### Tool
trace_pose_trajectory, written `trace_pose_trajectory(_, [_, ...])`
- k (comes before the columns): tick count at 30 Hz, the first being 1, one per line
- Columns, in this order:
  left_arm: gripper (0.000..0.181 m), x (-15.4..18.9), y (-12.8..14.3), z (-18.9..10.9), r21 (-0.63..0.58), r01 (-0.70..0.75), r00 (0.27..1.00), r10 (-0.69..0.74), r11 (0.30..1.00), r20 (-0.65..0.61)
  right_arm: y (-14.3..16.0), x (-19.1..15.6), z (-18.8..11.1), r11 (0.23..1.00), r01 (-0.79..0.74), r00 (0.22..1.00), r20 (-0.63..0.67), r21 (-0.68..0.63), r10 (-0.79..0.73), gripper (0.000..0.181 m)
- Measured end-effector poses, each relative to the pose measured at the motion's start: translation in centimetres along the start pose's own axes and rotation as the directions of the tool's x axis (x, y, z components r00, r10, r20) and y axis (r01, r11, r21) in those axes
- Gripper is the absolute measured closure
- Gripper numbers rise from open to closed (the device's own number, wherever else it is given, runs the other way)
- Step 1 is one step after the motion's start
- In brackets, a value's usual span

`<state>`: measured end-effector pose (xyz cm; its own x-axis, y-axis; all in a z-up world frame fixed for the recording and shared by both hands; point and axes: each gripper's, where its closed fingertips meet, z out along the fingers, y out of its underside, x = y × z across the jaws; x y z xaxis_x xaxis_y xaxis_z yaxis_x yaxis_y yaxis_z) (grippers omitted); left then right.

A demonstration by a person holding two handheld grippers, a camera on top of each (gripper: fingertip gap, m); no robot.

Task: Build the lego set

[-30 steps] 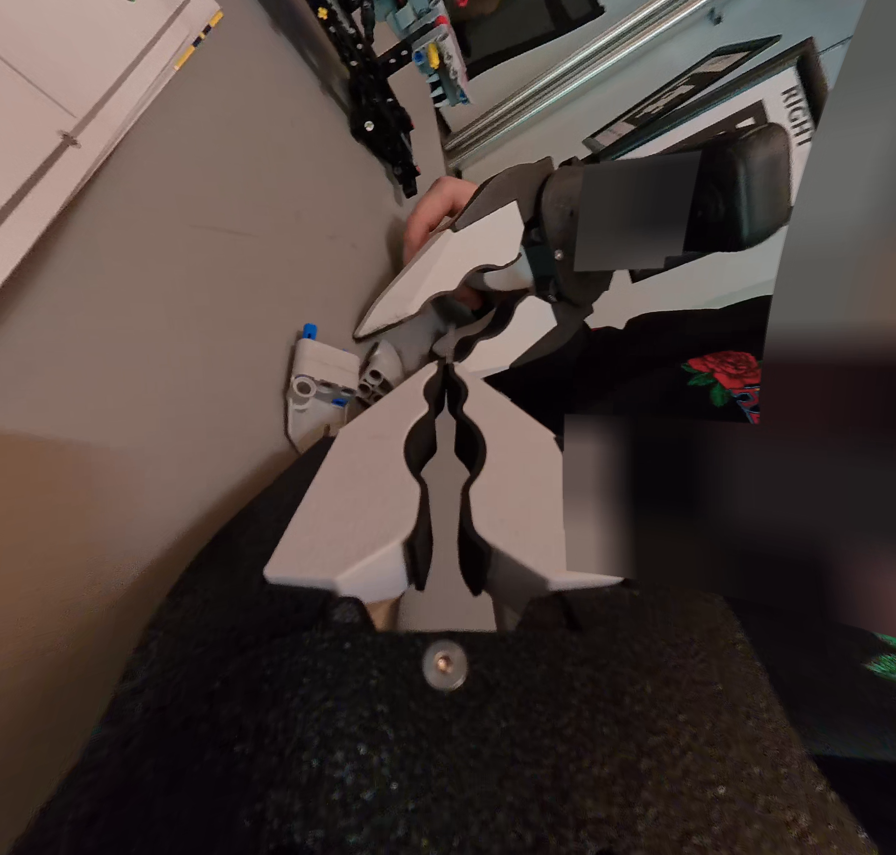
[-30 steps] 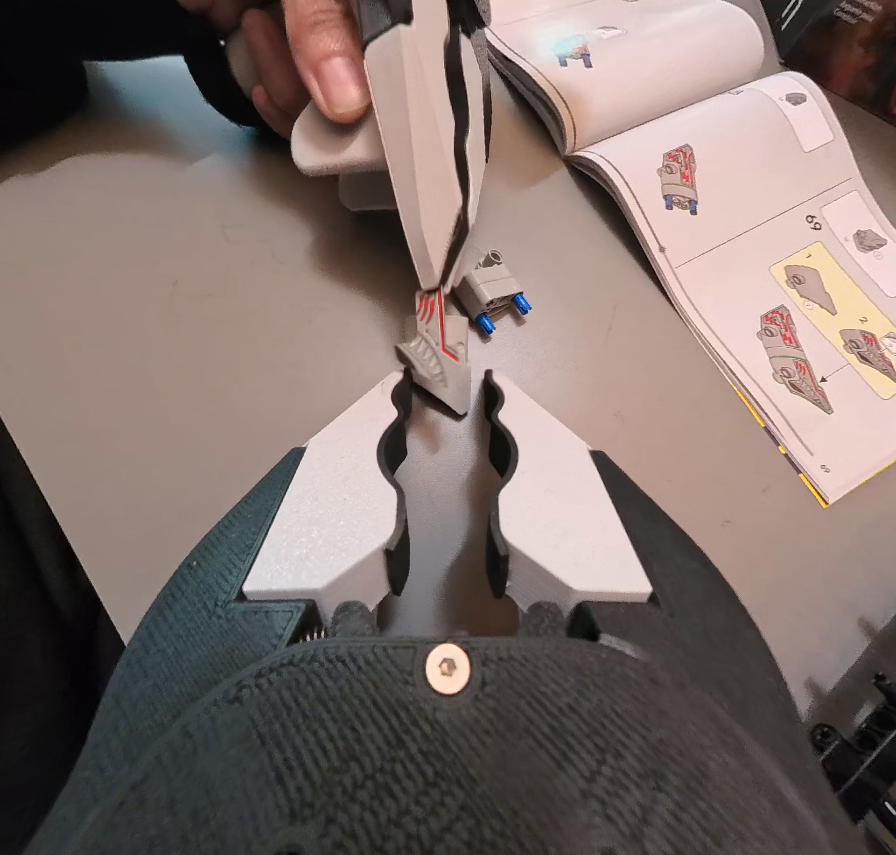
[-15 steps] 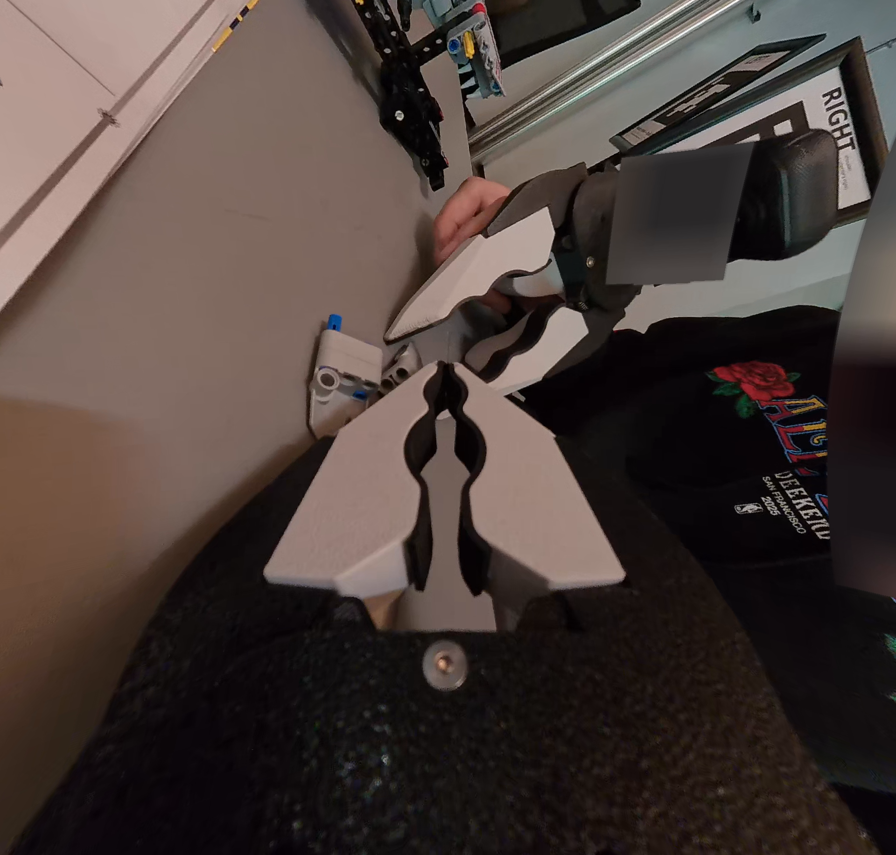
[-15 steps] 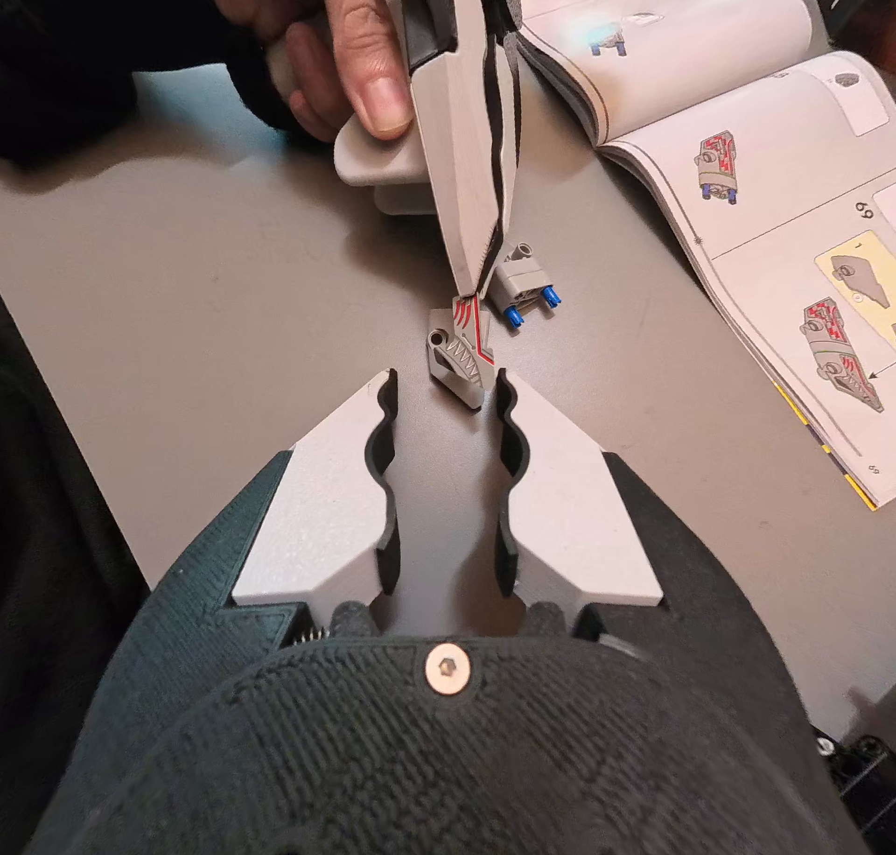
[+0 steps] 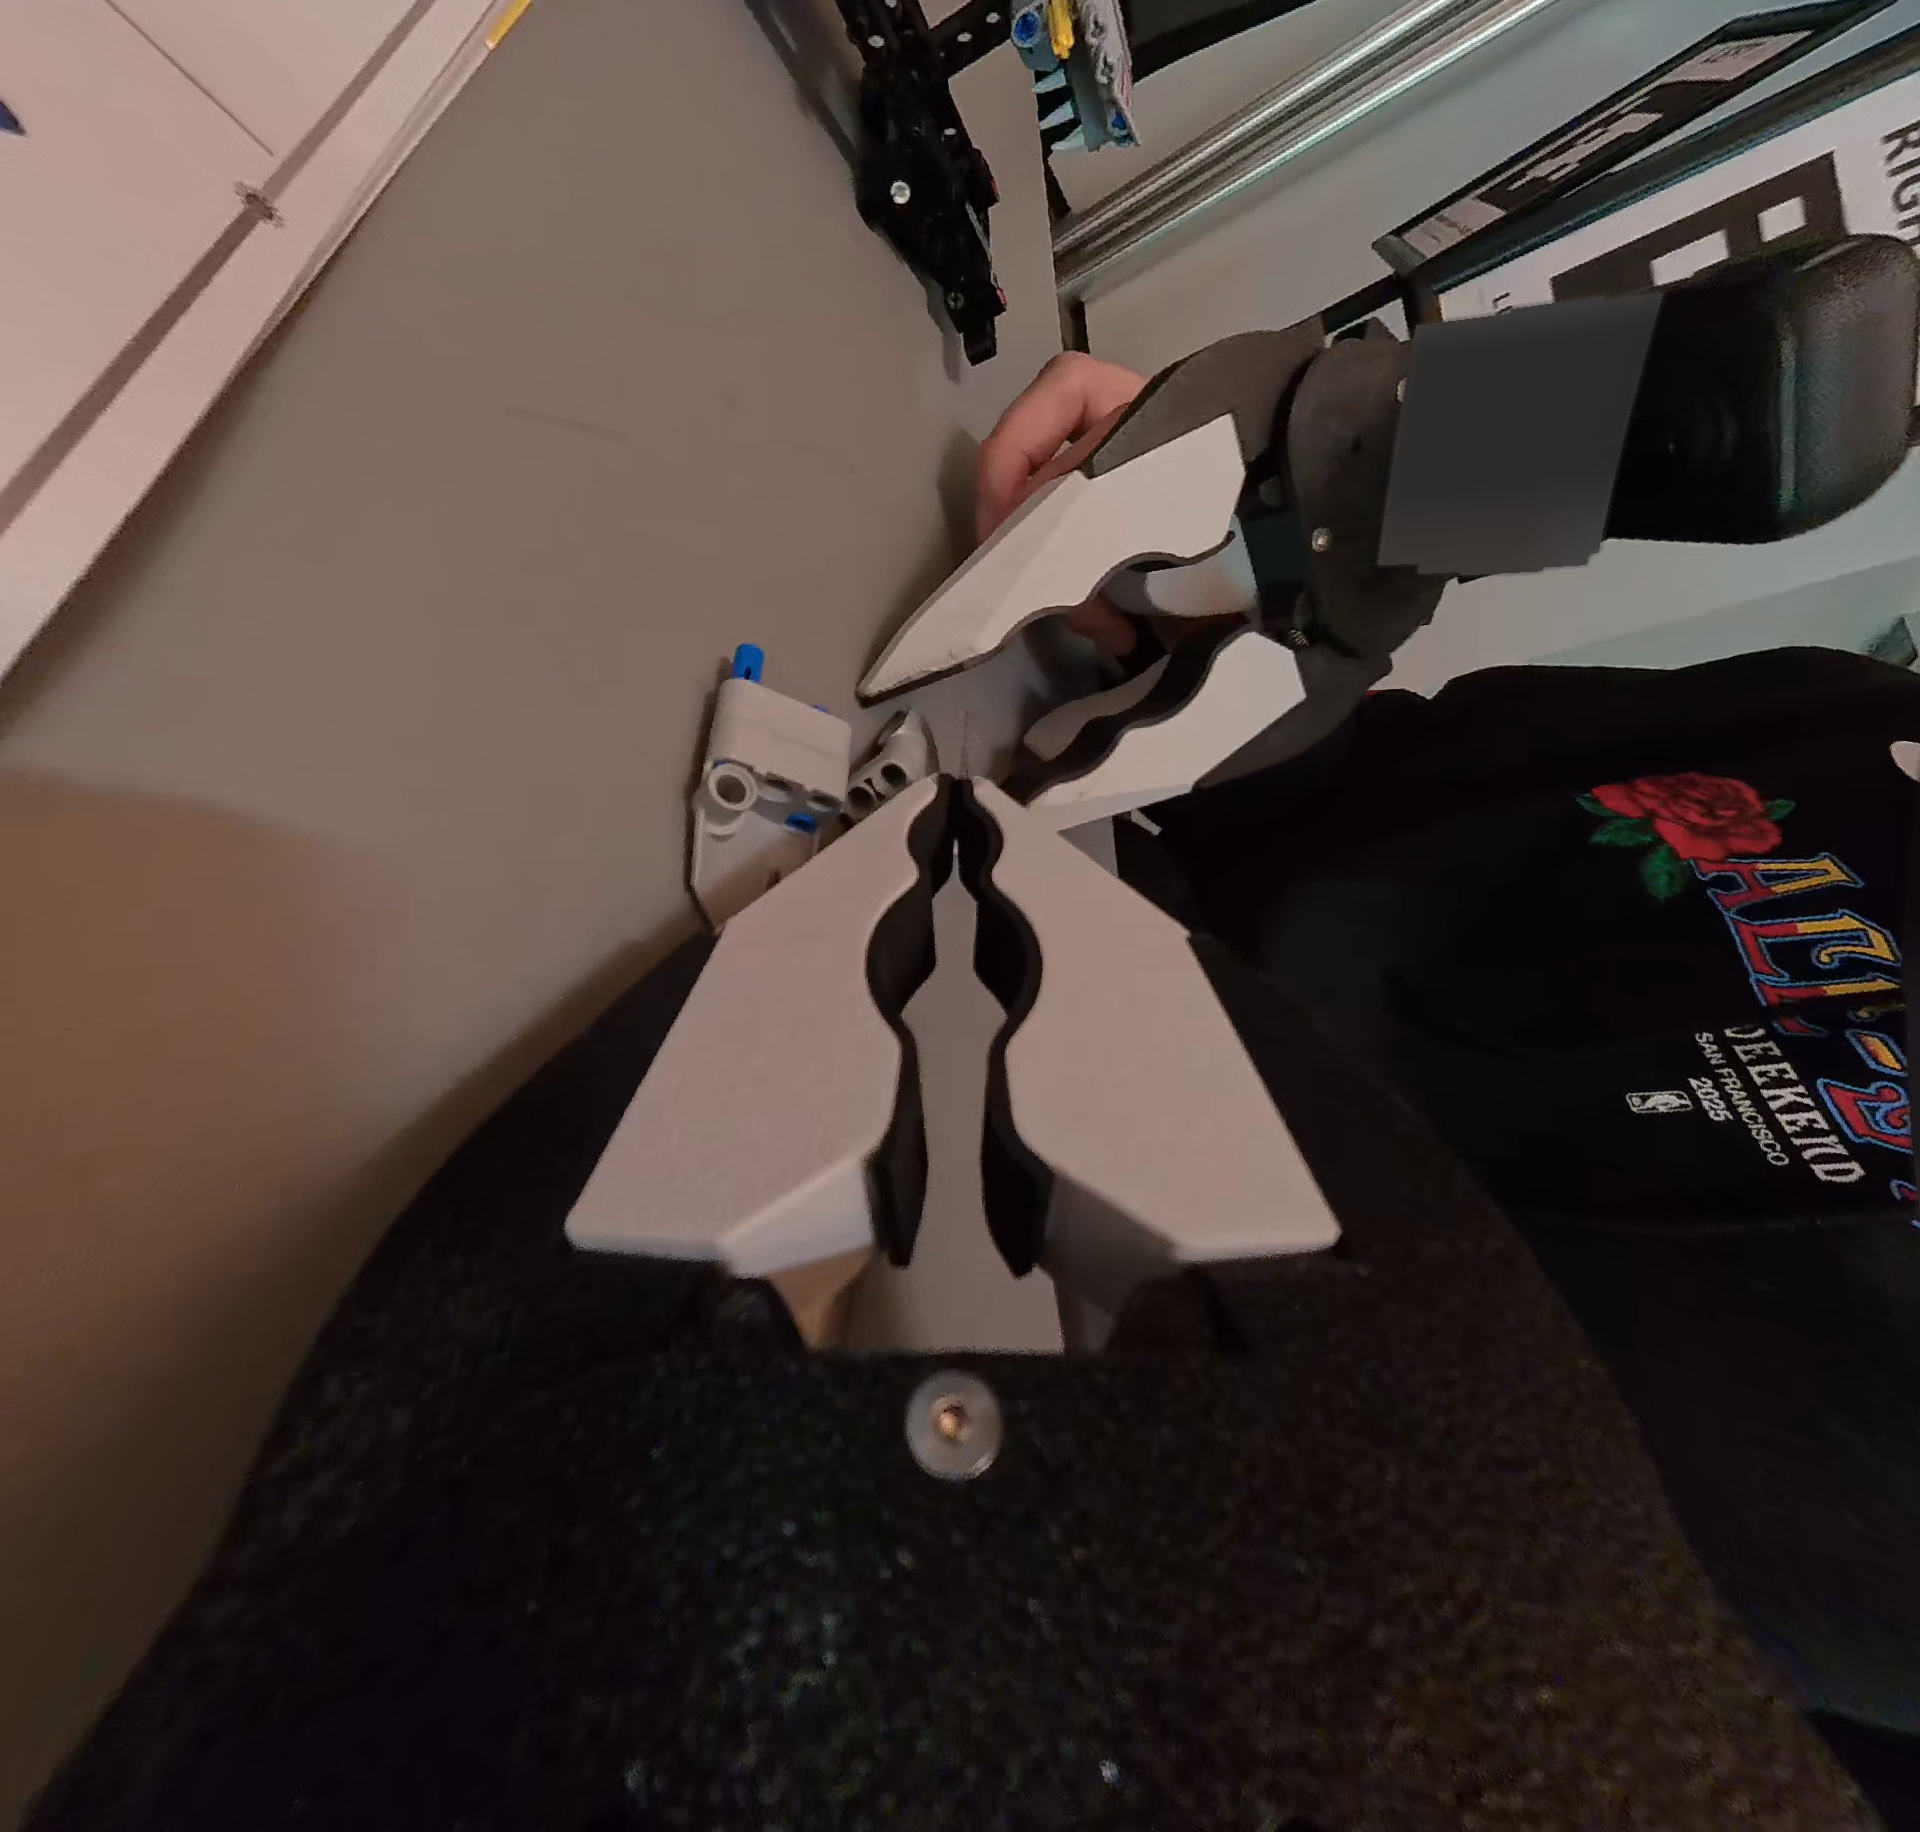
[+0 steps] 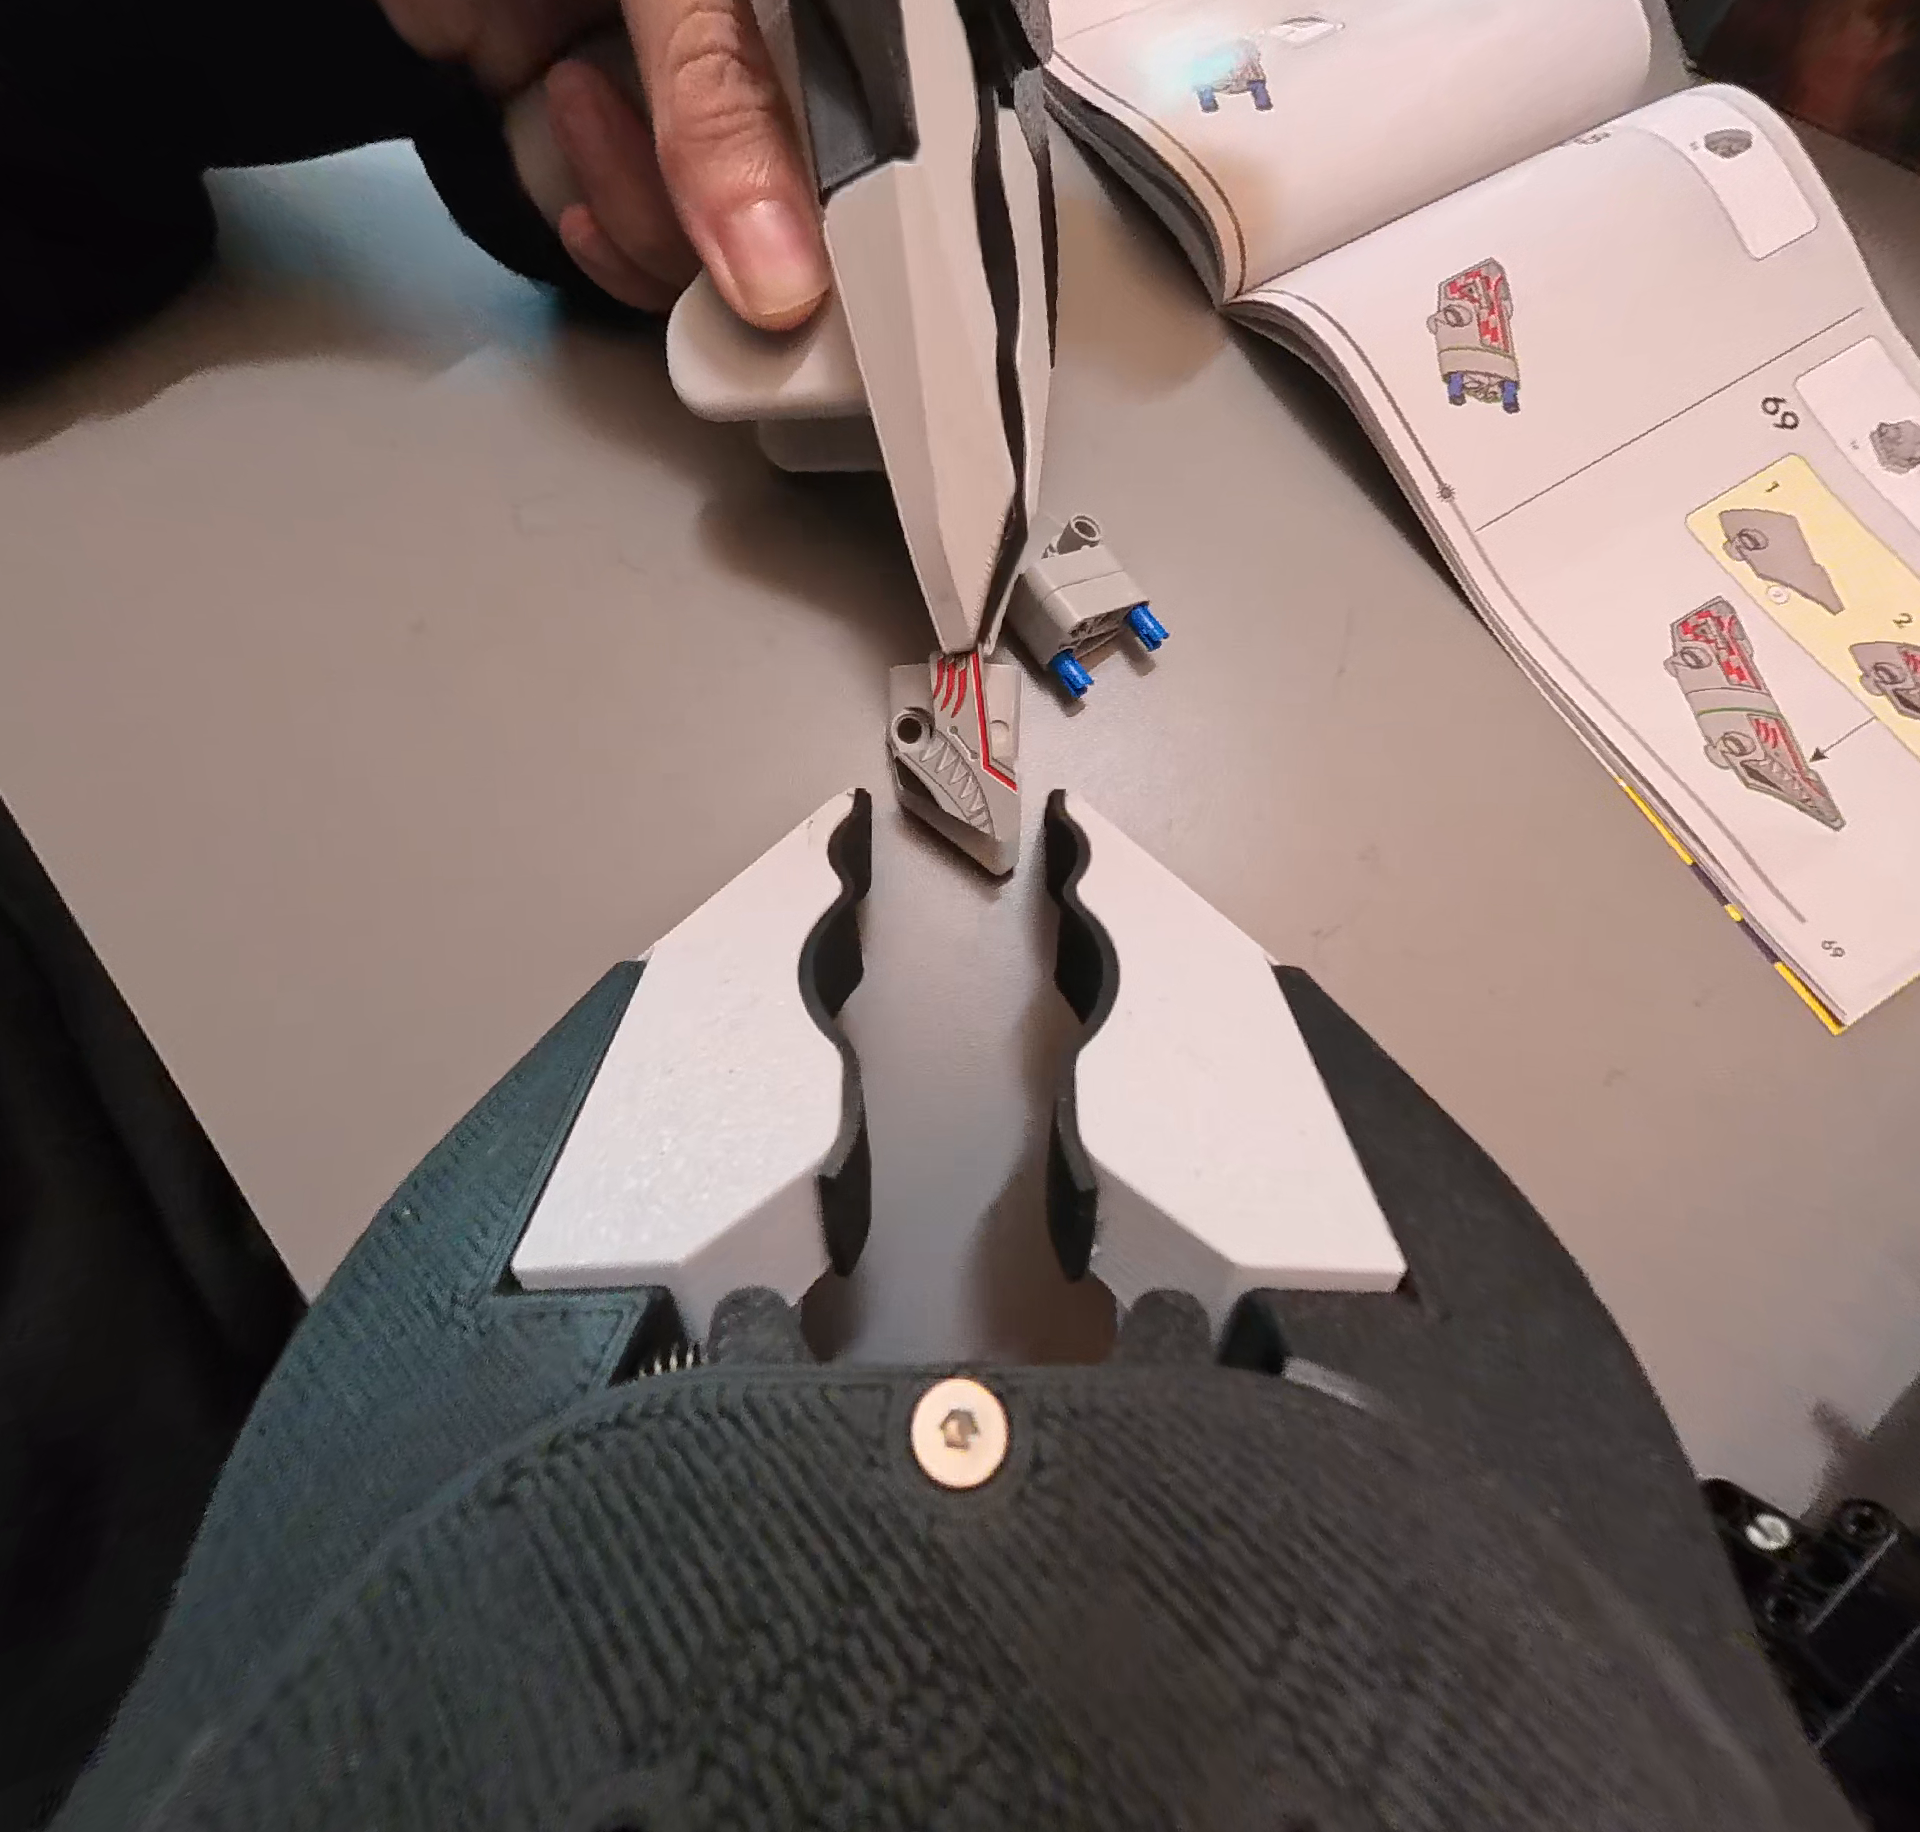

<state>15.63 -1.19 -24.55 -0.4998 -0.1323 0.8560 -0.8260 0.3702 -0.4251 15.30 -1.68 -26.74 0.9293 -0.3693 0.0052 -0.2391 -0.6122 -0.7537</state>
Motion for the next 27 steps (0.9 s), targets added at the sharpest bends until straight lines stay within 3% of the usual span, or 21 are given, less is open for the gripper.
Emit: trace_pose_trajectory(27, [0.181, 0.07, 0.12, 0.57, -0.056, -0.069, 0.991, 0.075, 0.996, 0.109, 0.0, -0.01, 0.0, 1.0, -0.003, 1.0, 0.004, 0.0, 0.003, 0.149])
